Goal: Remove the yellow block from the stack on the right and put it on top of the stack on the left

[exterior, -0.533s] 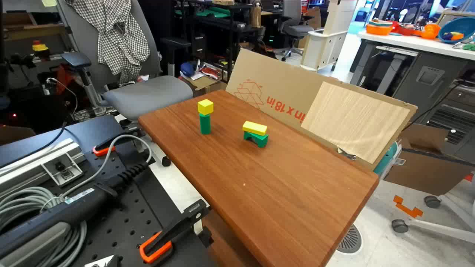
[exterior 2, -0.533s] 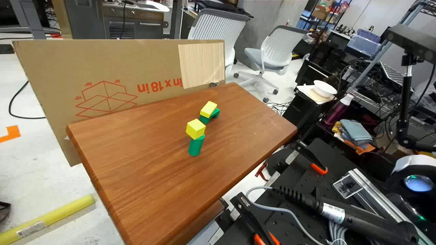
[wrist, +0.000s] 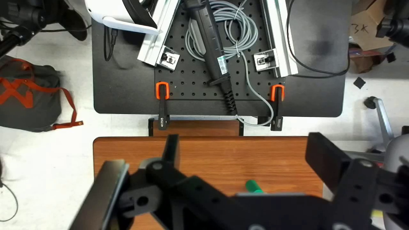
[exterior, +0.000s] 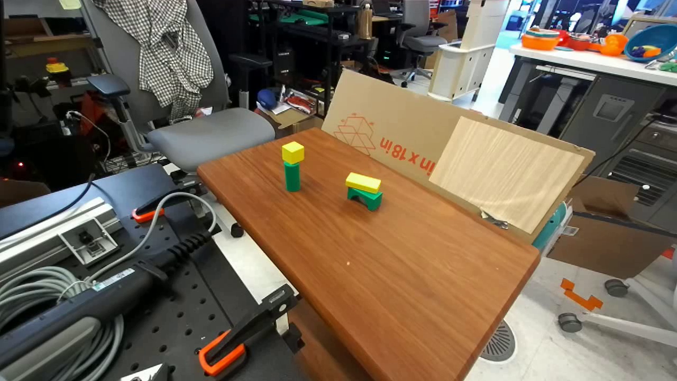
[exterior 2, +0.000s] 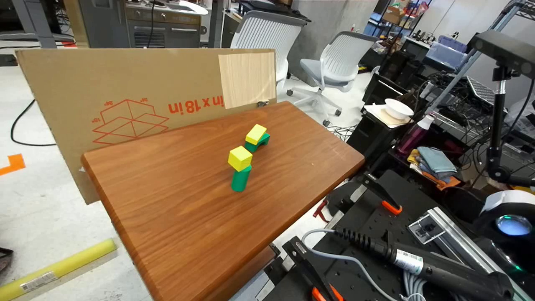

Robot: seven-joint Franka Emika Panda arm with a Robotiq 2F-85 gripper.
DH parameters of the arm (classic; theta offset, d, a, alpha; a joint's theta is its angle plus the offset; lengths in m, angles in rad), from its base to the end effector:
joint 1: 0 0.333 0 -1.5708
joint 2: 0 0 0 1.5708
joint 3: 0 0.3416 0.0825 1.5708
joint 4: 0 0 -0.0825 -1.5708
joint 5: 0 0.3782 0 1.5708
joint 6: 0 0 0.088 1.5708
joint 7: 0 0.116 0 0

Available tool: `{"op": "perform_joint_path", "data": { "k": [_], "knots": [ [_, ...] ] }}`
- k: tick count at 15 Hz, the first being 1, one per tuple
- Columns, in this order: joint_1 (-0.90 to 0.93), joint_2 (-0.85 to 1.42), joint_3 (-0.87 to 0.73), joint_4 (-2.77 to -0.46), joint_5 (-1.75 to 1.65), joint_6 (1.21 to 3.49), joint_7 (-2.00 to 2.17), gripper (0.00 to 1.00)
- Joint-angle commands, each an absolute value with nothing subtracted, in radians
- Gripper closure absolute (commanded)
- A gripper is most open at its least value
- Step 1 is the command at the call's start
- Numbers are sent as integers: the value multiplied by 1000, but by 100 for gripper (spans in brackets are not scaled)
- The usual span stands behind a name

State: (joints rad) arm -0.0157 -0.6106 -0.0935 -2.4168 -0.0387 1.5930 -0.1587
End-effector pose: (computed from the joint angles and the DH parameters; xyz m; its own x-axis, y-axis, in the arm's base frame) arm 0.3179 -0.0439 0.5191 0.9748 0.0806 -0.2081 0.0718 -0.9962 -0.0494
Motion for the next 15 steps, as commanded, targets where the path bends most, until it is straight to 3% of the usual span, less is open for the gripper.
{"op": "perform_joint_path", "data": {
  "k": [1, 5, 9, 15],
  "knots": [
    [-20, -618, -89, -2422, -37, 1608, -155, 0],
    [-16, -587, -103, -2409, -17, 1660, -170, 0],
    [-7, -484, -123, -2430, -52, 1914, -270, 0],
    [-20, -107, -124, -2386, -9, 2317, -229, 0]
  ]
}}
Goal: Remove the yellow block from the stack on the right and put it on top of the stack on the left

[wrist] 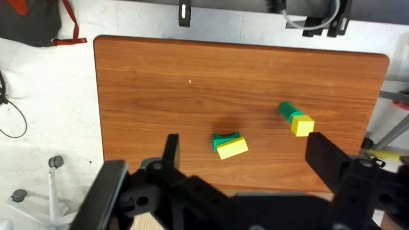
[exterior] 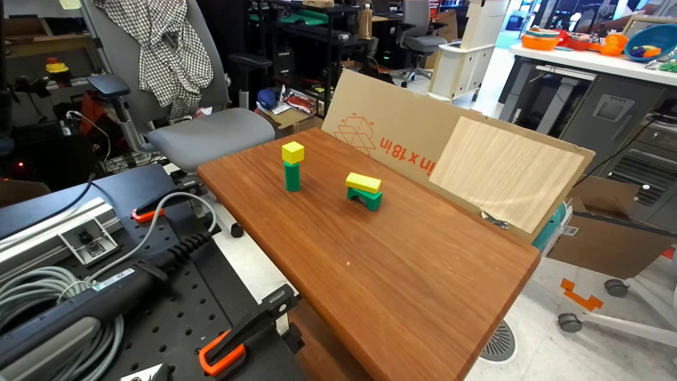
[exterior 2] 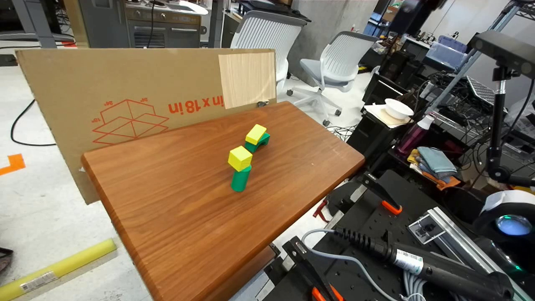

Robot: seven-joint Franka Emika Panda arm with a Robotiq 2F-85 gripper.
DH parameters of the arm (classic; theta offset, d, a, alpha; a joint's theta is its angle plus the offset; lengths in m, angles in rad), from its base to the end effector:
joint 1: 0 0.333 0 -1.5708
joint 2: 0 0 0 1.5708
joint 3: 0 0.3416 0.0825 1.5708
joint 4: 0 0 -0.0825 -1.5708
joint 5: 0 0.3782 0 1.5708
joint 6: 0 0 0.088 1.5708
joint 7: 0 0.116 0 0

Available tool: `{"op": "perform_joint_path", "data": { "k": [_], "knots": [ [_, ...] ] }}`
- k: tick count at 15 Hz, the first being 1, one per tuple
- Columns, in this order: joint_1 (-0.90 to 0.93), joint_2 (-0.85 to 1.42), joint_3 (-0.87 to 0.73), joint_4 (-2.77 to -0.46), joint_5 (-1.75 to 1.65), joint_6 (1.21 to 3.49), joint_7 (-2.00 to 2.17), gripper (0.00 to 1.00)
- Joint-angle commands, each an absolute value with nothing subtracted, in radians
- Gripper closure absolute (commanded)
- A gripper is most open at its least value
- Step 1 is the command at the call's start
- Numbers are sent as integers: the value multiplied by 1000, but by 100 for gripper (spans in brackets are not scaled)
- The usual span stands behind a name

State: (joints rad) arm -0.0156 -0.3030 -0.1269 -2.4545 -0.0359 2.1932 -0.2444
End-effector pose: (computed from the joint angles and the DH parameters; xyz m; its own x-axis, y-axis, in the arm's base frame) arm 0.4265 -0.0640 0.4318 0.9911 0.1268 0.0406 0.1268 -0.9919 0.0021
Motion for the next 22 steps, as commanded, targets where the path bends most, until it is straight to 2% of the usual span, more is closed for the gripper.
{"op": "perform_joint_path", "data": {
  "k": [1, 4, 7, 22],
  "knots": [
    [-22, -40, -119, -2367, -4, 2358, -216, 0],
    [-30, 144, -100, -2282, -4, 2445, -154, 0],
    [-36, 267, -78, -2189, 46, 2438, -101, 0],
    [-14, 598, -29, -1964, 199, 2550, 243, 0]
  ]
}}
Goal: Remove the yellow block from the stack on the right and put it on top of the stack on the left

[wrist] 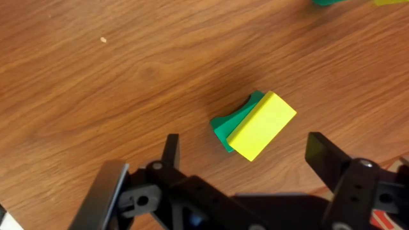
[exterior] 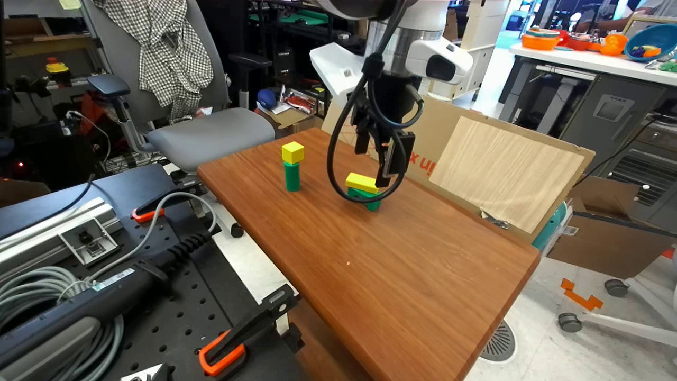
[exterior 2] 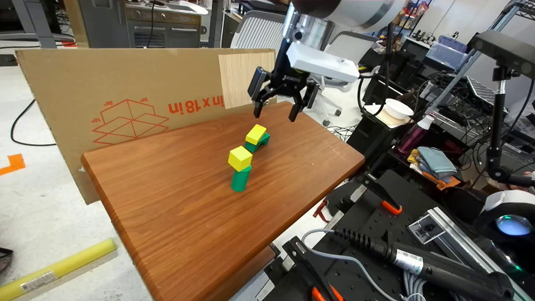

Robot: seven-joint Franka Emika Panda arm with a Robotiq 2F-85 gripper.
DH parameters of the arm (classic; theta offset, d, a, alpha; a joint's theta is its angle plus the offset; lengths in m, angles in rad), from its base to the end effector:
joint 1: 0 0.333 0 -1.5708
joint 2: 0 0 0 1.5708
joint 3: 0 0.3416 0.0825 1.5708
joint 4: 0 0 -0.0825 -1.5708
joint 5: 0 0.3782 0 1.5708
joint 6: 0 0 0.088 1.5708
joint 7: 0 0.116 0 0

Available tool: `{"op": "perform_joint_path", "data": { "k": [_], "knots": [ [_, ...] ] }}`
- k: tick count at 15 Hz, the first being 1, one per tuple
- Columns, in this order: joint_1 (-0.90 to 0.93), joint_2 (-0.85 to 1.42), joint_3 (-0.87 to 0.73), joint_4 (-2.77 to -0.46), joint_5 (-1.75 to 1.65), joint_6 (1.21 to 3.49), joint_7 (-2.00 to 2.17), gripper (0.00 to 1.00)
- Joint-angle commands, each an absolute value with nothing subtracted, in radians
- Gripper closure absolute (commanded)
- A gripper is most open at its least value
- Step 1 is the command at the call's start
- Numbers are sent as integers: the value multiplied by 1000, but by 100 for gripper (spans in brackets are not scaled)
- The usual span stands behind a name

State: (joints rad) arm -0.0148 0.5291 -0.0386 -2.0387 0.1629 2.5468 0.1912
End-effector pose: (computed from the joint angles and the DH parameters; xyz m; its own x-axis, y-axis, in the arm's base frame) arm 0.6028 -0.0330 0.1958 0.9301 -0.3653 -0.0367 -0.3670 -0.9281 -0.0630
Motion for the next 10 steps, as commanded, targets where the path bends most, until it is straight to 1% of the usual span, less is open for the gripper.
{"op": "perform_joint_path", "data": {
  "k": [1, 10],
  "knots": [
    [-12, 611, -27, -1951, 204, 2548, 261, 0],
    [18, 653, -32, -1896, 219, 2558, 387, 0]
  ]
}}
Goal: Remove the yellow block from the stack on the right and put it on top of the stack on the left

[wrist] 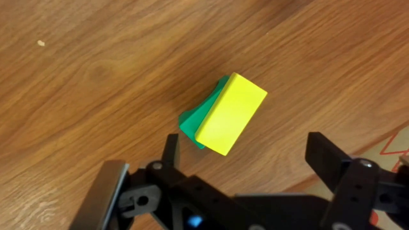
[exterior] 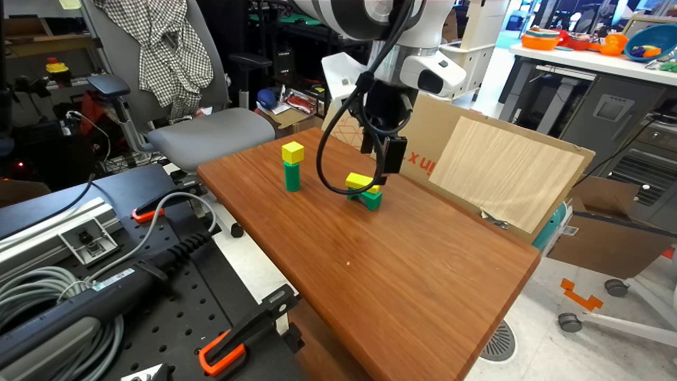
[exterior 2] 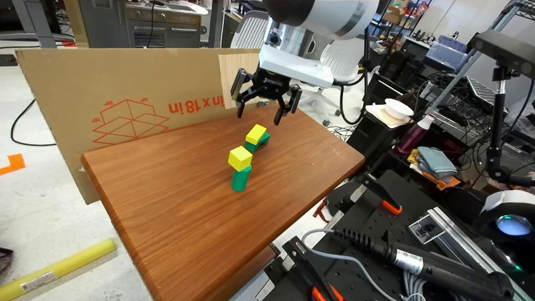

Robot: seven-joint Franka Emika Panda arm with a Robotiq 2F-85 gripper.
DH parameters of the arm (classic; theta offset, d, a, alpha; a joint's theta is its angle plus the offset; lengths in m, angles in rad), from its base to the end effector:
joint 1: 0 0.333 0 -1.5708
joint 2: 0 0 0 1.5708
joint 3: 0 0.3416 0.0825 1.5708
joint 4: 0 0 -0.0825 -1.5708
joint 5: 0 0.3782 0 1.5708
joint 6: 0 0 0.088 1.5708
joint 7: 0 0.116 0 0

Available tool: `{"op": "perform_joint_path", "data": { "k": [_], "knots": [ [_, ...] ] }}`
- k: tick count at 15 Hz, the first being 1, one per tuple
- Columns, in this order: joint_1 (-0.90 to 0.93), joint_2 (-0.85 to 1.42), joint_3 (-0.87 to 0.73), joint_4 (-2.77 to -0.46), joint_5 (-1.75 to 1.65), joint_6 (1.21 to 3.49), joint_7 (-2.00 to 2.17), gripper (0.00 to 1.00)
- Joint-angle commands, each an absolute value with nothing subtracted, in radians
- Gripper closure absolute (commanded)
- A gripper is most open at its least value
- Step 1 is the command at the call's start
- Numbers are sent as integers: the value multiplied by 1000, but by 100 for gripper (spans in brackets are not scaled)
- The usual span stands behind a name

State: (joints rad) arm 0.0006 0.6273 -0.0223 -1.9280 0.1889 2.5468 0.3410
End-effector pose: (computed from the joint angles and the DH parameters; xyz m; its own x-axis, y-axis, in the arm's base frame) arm 0.6320 -0.0146 0.1750 0.8701 -0.4909 -0.0441 -0.4929 -0.8663 -0.0810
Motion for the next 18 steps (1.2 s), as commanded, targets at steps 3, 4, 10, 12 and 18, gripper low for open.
{"op": "perform_joint_path", "data": {
  "k": [3, 4, 10, 12, 18],
  "knots": [
    [27, 669, -45, -1888, 233, 2557, 469, 0],
    [29, 675, -49, -1886, 240, 2557, 494, 0],
    [36, 703, -59, -1875, 259, 2563, 580, 0],
    [40, 709, -60, -1873, 255, 2564, 599, 0],
    [50, 716, -66, -1869, 247, 2571, 639, 25]
  ]
}}
